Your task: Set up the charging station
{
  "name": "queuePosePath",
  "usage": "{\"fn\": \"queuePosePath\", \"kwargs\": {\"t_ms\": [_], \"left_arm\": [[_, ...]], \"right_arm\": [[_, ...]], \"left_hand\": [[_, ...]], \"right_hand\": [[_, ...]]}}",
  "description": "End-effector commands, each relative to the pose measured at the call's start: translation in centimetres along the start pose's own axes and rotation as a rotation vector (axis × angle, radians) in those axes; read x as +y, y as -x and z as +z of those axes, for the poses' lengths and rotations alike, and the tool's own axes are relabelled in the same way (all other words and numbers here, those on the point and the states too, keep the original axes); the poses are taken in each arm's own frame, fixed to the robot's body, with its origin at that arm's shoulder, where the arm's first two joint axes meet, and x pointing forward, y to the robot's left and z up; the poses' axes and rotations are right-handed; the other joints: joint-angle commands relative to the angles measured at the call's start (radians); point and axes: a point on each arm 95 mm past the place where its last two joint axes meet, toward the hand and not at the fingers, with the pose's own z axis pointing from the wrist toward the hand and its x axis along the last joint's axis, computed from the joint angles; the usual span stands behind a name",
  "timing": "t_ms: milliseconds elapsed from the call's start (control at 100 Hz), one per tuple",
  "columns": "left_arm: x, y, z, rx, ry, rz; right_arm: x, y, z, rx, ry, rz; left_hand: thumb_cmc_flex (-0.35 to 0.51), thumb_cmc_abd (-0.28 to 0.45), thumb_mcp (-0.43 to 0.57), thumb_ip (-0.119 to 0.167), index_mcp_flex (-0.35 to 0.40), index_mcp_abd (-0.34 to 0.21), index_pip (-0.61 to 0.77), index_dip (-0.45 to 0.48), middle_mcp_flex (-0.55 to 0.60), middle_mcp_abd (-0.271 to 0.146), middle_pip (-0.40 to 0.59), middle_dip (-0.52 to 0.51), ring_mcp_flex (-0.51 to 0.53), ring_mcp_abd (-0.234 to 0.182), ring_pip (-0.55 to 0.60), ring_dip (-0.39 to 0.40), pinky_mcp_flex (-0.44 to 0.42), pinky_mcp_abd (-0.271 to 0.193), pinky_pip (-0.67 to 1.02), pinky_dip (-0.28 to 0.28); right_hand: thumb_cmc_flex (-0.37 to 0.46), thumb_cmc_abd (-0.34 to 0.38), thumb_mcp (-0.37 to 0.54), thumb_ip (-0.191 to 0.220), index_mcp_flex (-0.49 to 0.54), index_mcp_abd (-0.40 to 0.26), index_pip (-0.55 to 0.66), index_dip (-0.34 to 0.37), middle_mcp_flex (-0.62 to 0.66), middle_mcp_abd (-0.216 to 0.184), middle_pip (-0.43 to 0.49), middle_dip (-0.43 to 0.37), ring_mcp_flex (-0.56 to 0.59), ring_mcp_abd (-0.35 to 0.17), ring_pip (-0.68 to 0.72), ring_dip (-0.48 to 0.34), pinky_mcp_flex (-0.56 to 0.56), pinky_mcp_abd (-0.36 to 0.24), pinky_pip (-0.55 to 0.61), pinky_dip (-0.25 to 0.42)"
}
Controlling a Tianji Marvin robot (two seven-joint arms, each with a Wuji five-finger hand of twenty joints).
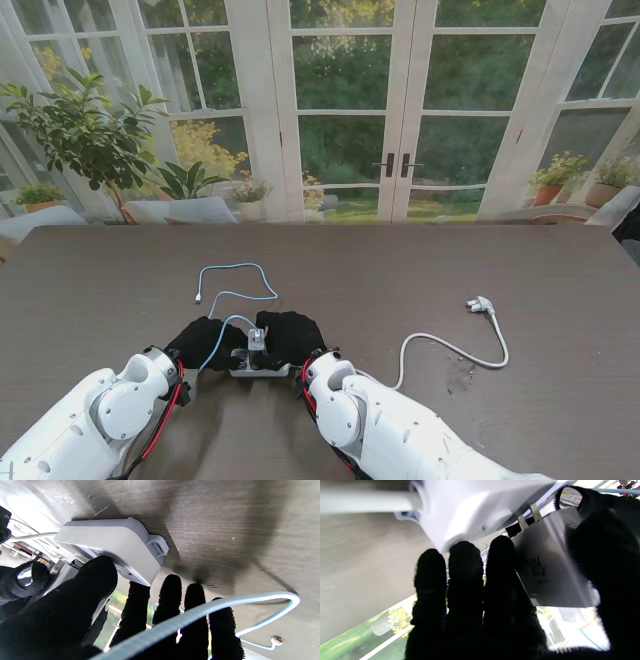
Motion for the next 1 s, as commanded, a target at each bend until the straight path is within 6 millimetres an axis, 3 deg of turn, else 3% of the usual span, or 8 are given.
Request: {"fn": "queuePosePath", "kwargs": {"t_ms": [0,440,670,990], "left_arm": [[0.5,0.06,-0.16,-0.005,0.027,-0.001],[0.5,0.18,-0.26,-0.007,0.028,0.002],[0.52,0.24,-0.33,-0.008,0.029,0.004],[0.56,0.32,-0.44,-0.012,0.034,0.004]], "right_arm": [[-1.42,0.48,-0.84,-0.011,-0.05,-0.008],[-2.21,0.45,-0.97,0.01,-0.067,-0.036],[-2.27,0.81,-0.97,0.0,-0.067,-0.036],[-2.37,1.05,-0.91,0.01,-0.074,-0.031]], "left_hand": [[-0.007,0.014,-0.009,0.024,0.022,0.0,0.002,0.007,0.01,0.007,-0.003,0.008,0.02,0.004,0.009,-0.009,-0.012,-0.009,0.035,0.004],[-0.009,0.025,-0.016,0.024,0.024,0.002,0.001,0.007,0.008,0.008,-0.003,0.009,0.018,0.004,0.009,-0.009,-0.015,-0.007,0.034,0.006],[-0.012,0.029,-0.02,0.024,0.021,0.0,0.0,0.007,0.01,0.006,-0.003,0.009,0.019,0.004,0.01,-0.008,-0.014,-0.009,0.035,0.007],[-0.013,0.035,-0.024,0.025,0.023,0.002,0.001,0.007,0.011,0.008,-0.002,0.009,0.019,0.004,0.011,-0.008,-0.014,-0.009,0.036,0.008]], "right_hand": [[0.122,0.045,0.237,0.033,0.232,-0.326,0.194,0.076,0.04,-0.023,-0.01,0.012,0.038,-0.019,0.026,-0.69,0.012,-0.046,0.043,-0.012],[0.126,0.012,0.253,0.025,0.255,-0.327,0.181,0.089,0.067,-0.022,-0.023,0.022,0.043,-0.023,0.077,-0.667,0.053,-0.078,0.052,-0.019],[0.142,-0.045,0.28,0.011,0.293,-0.325,0.165,0.098,0.101,-0.019,-0.033,0.024,0.044,-0.021,0.134,-0.655,0.088,-0.105,0.054,-0.025],[0.132,-0.034,0.276,0.009,0.286,-0.321,0.154,0.105,0.098,-0.011,-0.042,0.03,0.039,-0.014,0.136,-0.663,0.085,-0.094,0.047,-0.027]]}}
